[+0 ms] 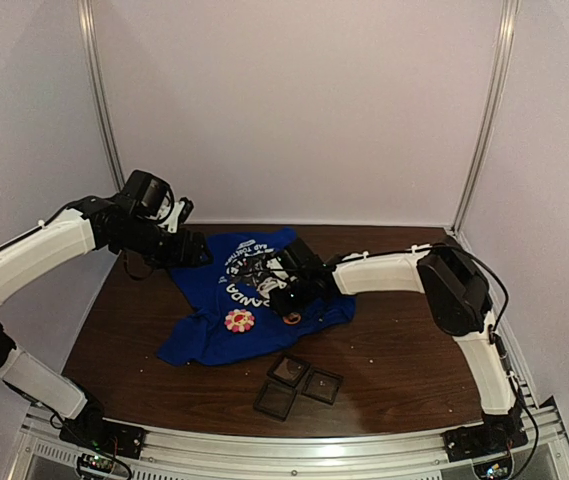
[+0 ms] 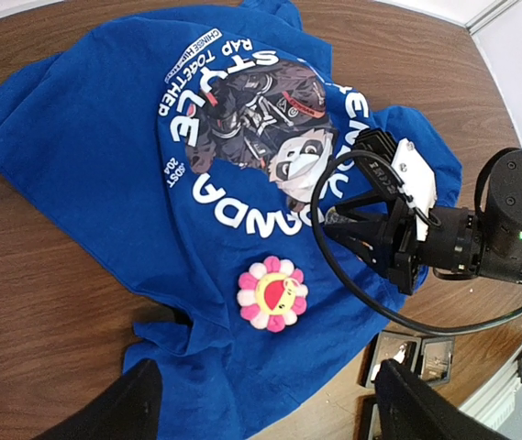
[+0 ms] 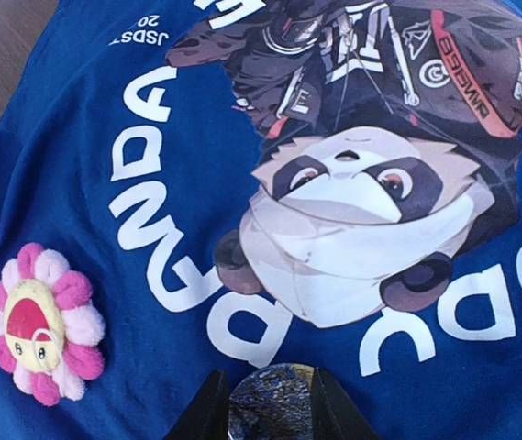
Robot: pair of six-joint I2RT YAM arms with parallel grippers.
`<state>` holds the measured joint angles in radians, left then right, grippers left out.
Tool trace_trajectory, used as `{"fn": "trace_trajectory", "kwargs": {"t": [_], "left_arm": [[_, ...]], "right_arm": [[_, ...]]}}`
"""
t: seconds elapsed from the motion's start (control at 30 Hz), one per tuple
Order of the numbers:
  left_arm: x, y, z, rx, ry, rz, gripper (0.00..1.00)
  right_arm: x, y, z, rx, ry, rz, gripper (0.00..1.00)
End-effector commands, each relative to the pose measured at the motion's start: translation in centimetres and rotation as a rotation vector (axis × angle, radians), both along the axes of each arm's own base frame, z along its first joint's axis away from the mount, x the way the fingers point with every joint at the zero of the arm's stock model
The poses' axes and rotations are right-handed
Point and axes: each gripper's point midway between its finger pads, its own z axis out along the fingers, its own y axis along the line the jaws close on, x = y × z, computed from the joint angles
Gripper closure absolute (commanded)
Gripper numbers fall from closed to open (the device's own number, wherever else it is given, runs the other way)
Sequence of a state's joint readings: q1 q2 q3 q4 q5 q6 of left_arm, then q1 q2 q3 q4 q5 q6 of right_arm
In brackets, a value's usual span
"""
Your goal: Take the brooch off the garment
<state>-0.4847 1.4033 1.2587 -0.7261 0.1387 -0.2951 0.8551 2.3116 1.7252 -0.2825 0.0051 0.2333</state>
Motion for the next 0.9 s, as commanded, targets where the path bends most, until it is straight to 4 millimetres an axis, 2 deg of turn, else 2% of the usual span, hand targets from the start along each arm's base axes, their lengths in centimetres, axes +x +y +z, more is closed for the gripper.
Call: {"fn": "trace_trajectory", "kwargs": {"t": [0.0,0.17,0.43,0.73,0.87], "left_arm": [[0.0,-0.6,0.2,-0.027,-0.007,-0.018,0.18],[-0.1,-0.7,0.2,-0.034,-0.004,-0.022,0.18],[-0.1,-0.7,0.2,-0.033,-0.004,-0.022,0.19],[-0.1,-0.7,0.2,-0.032,-0.002,-0.021,0.19],[-0.1,-0.7,0.2,-0.032,-0.003,-0.021,0.19]], "right_arm": [[-0.3,-1.1,-2.3,-0.108,-0.009,-0.020,0.66],[-1.1,-1.3,-3.3,-0.149,-0.020,0.001,0.65],[-1.9,-0.8,-3.9,-0.177,-0.053,0.022,0.62],[-2.5,-1.9,-5.4,-0.224,-0.041,0.016,0.53],[-2.5,-2.7,-5.7,-0.245,-0.054,-0.009,0.53]]}}
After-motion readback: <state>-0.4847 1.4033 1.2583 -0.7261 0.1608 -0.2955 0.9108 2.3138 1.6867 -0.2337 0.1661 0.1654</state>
